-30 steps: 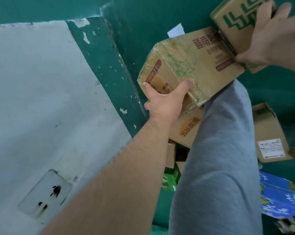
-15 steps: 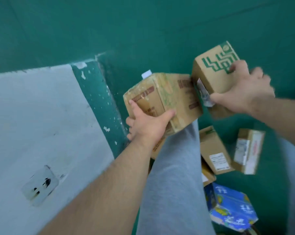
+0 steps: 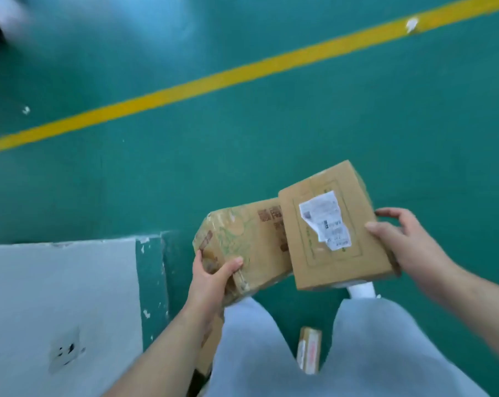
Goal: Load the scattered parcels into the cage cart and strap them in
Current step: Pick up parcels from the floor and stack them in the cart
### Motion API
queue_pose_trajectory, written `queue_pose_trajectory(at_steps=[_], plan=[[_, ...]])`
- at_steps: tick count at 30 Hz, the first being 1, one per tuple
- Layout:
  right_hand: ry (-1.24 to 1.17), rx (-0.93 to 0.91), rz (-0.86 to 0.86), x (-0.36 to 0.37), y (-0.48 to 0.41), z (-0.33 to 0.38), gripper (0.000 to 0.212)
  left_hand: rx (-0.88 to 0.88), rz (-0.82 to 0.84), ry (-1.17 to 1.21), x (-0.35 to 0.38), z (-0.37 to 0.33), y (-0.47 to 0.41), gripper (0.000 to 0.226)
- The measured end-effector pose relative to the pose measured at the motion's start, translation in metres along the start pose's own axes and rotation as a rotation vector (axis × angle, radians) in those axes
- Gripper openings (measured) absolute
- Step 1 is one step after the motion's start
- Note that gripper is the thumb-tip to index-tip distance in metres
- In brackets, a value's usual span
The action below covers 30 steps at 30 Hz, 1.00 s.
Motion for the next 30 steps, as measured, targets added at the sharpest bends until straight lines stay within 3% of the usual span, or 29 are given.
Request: queue_pose_trajectory(at_steps=[4, 7, 11, 13, 17, 20, 24, 26, 28, 30], plan=[[0.010, -0.152, 0.008, -0.079, 0.062, 0.066, 0.052, 0.136, -0.010, 0.007, 0.040, -0.066, 0.094, 0.139], [0.049, -0.238, 0.045, -0.111, 0.098, 0.097, 0.056, 0.239, -0.023, 0.002, 0.058, -0.105, 0.135, 0.140], [0.165, -0.268, 0.143, -0.129, 0.131, 0.120, 0.104, 0.326, -0.072, -0.013, 0.066, -0.143, 0.165, 0.140], [0.132, -0.260, 0.124, -0.136, 0.139, 0.125, 0.101, 0.370, -0.119, -0.053, 0.062, -0.154, 0.155, 0.140], [-0.048, -0.263, -0.039, -0.158, 0.165, 0.104, 0.099, 0.512, 0.017, -0.104, 0.077, -0.186, 0.168, 0.134], [-0.251, -0.202, -0.240, -0.186, 0.197, 0.060, 0.104, 0.584, 0.154, -0.123, 0.112, -0.195, 0.175, 0.115], [-0.590, -0.110, -0.475, -0.223, 0.239, -0.004, 0.087, 0.626, 0.331, -0.215, 0.166, -0.194, 0.205, 0.114], [-0.728, -0.091, -0.522, -0.237, 0.257, -0.030, 0.071, 0.648, 0.395, -0.253, 0.189, -0.190, 0.224, 0.118], [-0.801, -0.105, -0.552, -0.251, 0.280, -0.057, 0.076, 0.681, 0.452, -0.302, 0.215, -0.184, 0.246, 0.124], [-0.850, -0.148, -0.605, -0.264, 0.306, -0.085, 0.079, 0.737, 0.495, -0.370, 0.241, -0.179, 0.282, 0.114]])
Point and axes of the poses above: each hand's wrist, its own y-axis away from the middle knuckle, its own x-axis out of the palm, z = x × y, the point moved 5 cm from there along -y, towards the middle knuckle, and after that the axes turned 9 degrees about -y, right-handed, at the moved point
